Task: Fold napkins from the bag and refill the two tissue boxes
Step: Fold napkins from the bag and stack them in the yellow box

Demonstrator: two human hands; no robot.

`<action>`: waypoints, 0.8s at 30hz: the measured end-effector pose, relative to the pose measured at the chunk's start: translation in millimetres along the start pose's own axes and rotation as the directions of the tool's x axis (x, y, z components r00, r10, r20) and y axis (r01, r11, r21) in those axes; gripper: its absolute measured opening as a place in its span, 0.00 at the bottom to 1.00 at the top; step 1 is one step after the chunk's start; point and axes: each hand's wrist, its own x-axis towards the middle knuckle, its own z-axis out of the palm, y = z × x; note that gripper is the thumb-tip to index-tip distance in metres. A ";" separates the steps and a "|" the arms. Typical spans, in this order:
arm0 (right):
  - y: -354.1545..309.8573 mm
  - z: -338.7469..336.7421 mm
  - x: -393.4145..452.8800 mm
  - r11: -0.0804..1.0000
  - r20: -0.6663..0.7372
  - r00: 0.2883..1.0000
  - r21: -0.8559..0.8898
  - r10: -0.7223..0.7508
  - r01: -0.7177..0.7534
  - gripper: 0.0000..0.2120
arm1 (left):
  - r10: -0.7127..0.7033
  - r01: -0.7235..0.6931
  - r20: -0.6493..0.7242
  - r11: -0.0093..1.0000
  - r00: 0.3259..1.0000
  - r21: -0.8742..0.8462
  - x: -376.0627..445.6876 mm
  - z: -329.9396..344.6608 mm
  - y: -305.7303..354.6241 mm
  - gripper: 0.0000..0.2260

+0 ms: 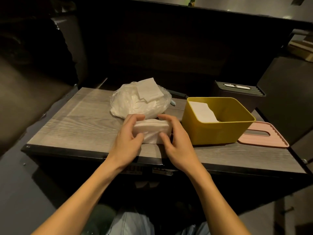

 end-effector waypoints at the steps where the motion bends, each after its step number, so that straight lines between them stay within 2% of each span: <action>1: -0.7 -0.6 -0.5 1.000 -0.034 0.999 0.030 0.003 -0.002 0.24 | 0.008 -0.008 -0.020 1.000 1.000 -0.008 0.3 -0.7 -0.7 0.20; 3: 0.1 -0.4 -0.6 0.997 -0.061 0.998 0.071 0.015 -0.011 0.23 | 0.019 -0.019 -0.023 0.999 1.000 -0.036 1.7 -3.0 -2.2 0.21; 7: 2.2 0.9 0.0 0.999 -0.020 0.999 0.033 0.034 -0.033 0.23 | -0.017 0.021 0.066 0.998 0.998 -0.062 0.3 -10.2 -5.8 0.32; 12: 1.9 -1.6 -3.8 0.999 -0.047 0.998 0.037 0.029 -0.028 0.18 | 0.003 -0.013 0.073 0.990 0.997 0.138 2.0 -10.8 -12.8 0.49; 14: 0.5 -2.4 -4.0 0.999 -0.033 0.999 0.043 0.026 -0.024 0.16 | -0.004 -0.008 0.056 0.974 0.998 0.225 4.2 -12.3 -13.4 0.46; 16: -1.0 -2.8 -4.9 0.999 -0.026 0.999 0.045 0.020 -0.019 0.15 | 0.000 -0.009 0.032 0.961 0.999 0.277 7.2 -16.2 -12.4 0.37; 19: -2.8 -3.4 -5.2 0.999 -0.028 0.999 0.035 0.018 -0.017 0.14 | 0.029 -0.040 0.048 0.970 0.998 0.240 10.2 -23.9 -8.3 0.21; 24: -19.7 -15.3 3.7 0.998 -0.059 0.998 -0.060 -0.014 0.010 0.14 | -0.014 0.002 0.106 0.993 0.994 0.117 20.8 -35.9 12.9 0.12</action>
